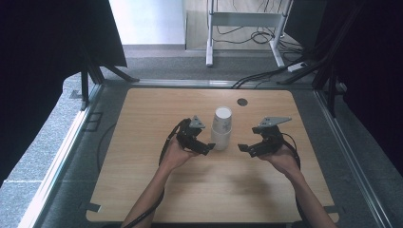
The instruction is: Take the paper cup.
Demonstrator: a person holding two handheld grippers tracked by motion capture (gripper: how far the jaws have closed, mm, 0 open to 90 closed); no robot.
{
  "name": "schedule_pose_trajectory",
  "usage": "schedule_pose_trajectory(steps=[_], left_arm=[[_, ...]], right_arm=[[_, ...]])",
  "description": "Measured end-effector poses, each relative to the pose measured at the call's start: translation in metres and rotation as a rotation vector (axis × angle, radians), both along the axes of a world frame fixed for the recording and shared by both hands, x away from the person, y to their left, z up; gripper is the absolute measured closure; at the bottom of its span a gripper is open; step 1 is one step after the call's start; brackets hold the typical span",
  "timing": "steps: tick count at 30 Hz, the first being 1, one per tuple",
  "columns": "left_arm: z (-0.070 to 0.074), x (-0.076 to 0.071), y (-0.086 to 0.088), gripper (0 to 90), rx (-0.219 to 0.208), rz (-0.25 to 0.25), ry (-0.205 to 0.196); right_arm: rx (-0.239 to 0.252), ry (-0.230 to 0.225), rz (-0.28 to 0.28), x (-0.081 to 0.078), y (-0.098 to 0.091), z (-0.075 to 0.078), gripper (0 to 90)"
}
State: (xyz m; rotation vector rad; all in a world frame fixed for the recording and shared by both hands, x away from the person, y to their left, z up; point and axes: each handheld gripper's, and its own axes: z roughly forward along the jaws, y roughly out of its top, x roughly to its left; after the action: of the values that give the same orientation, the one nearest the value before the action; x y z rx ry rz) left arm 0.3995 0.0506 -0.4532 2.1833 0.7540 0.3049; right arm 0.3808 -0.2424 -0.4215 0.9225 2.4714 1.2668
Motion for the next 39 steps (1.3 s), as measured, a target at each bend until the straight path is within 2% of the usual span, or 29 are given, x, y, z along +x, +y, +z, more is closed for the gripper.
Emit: schedule_pose_trajectory(steps=[9,24,31,39], left_arm=[[-0.002,0.011,-0.008,1.9,-0.015,-0.005,0.003],[0.000,0.021,-0.026,7.9,-0.005,-0.031,-0.014],[-0.002,0.025,-0.030,13.4,-0.024,-0.043,-0.007],[-0.003,0.028,-0.032,15.7,-0.055,-0.052,0.004]], right_arm=[[0.010,0.002,0.001,0.009,0.005,0.001,7.1],[-0.006,0.005,0.021,0.018,0.015,0.006,12.7],[-0.009,0.005,0.024,0.020,0.015,0.008,13.3],[-0.018,0.005,0.033,0.023,0.019,0.011,13.7]])
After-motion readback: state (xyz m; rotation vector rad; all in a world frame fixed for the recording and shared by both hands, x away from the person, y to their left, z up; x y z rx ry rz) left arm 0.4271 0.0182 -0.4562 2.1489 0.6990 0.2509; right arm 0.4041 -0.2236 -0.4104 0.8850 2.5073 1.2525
